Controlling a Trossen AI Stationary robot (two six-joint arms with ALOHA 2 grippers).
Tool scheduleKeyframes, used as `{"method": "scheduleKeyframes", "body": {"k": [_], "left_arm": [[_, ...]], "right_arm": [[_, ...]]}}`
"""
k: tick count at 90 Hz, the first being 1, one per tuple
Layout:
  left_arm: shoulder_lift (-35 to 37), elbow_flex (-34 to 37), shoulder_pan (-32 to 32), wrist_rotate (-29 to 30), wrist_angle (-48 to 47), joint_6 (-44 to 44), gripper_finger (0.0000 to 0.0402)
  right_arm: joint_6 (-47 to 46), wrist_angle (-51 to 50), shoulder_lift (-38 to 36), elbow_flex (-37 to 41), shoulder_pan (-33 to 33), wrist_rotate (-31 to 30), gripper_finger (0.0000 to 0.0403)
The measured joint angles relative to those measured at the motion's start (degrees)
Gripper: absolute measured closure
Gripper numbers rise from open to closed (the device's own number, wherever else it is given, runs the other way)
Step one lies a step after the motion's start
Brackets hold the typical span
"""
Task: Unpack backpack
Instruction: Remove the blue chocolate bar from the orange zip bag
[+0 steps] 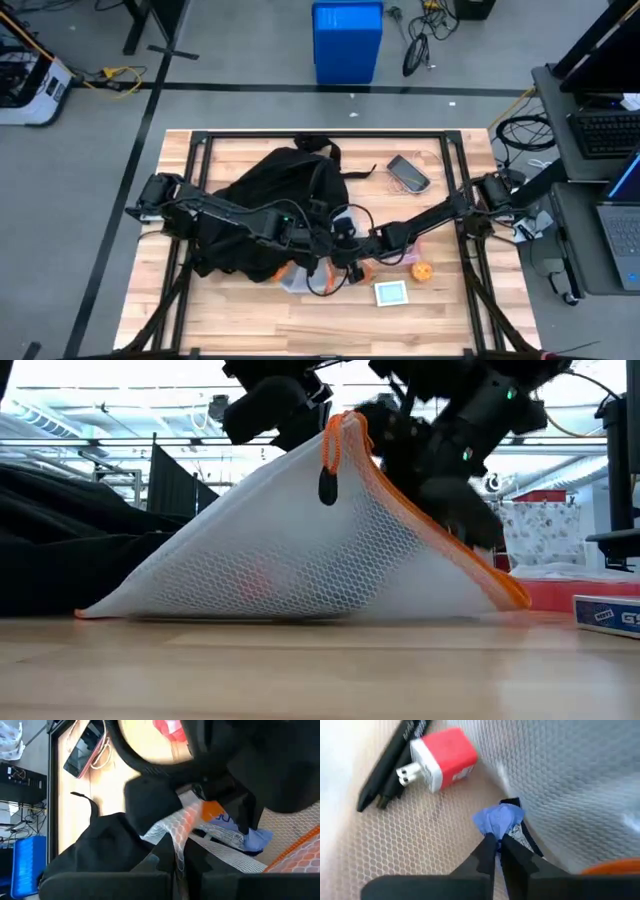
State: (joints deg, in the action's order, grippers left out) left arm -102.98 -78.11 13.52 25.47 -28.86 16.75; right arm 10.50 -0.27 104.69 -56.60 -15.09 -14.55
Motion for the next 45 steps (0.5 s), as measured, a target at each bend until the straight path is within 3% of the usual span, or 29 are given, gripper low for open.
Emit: {"method": "scheduleKeyframes", "body": {"k": [45], "left_arm": [[0.0,0.0,-0.03,-0.02,-0.46,0.02,0.0402]], "right_arm": [[-2.61,-4.44,-12.04,-0.13,-2.92,-0.41,0.0402]]}}
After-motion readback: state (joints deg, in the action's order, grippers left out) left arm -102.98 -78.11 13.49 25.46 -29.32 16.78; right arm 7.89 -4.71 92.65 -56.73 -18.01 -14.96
